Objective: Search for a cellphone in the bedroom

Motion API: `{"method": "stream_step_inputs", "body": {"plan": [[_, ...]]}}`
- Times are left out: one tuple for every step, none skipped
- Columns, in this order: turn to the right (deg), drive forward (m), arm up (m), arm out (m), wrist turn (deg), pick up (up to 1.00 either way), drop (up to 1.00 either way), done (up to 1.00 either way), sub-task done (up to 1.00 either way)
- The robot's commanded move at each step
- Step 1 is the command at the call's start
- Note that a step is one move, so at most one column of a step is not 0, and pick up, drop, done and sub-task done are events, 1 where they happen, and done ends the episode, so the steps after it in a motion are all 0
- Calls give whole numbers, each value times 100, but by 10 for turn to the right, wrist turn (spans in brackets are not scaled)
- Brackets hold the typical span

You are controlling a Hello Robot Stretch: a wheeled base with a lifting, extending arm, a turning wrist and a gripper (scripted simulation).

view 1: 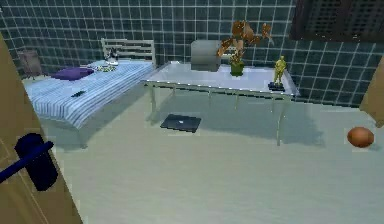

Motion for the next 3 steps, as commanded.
{"method": "stream_step_inputs", "body": {"plan": [[0, 100, 0, 0, 0, 0, 0, 0, 0], [-450, 0, 0, 0, 0, 0, 0, 0, 0], [-150, 0, 0, 0, 0, 0, 0, 0, 0]]}}
